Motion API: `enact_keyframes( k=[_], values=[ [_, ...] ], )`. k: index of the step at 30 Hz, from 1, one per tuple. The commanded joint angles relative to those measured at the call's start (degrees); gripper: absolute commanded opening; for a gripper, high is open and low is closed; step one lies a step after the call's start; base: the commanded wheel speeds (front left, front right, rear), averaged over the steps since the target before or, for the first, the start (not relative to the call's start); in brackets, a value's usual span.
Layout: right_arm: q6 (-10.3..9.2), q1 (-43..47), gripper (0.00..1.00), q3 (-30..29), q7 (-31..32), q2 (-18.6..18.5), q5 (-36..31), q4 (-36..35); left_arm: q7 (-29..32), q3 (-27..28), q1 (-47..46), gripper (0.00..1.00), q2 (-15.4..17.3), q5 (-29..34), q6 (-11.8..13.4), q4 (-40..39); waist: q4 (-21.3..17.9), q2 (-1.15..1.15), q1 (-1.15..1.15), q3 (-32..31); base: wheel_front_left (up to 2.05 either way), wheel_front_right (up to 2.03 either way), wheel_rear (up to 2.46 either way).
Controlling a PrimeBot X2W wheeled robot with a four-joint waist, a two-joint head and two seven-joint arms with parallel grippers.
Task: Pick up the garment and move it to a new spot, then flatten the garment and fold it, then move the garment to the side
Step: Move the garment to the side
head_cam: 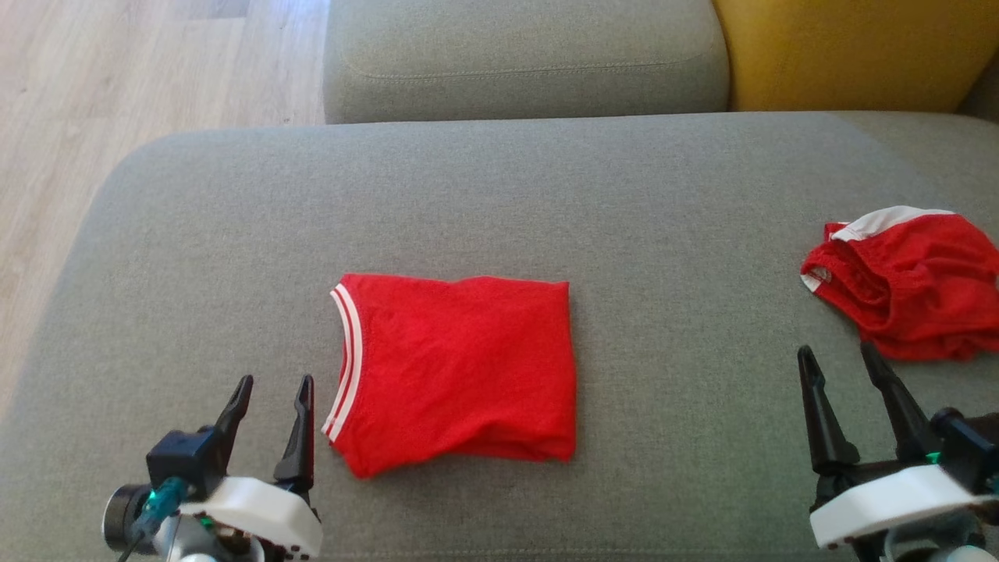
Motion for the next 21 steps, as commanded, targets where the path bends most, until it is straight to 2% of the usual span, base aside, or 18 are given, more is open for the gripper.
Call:
enact_keyframes(
  k=[1, 21],
  values=[
    [0.2, -1.4, 1.0, 0.68, 0.05, -0.46, -0.47, -2.38, -0.11, 1.97, -1.53, 1.0, 1.0, -0.14, 0.34, -2.19, 0.09, 0.0, 0.0, 0.01, 0.0, 0.0, 0.0],
    [0.2, -1.42, 1.0, -0.18, 0.02, 0.01, -1.04, -2.65, -0.33, 1.47, -1.93, 1.0, 1.38, -0.75, 1.27, -2.68, 0.37, 0.0, 0.0, 0.41, 0.0, 0.0, 0.0]
  ],
)
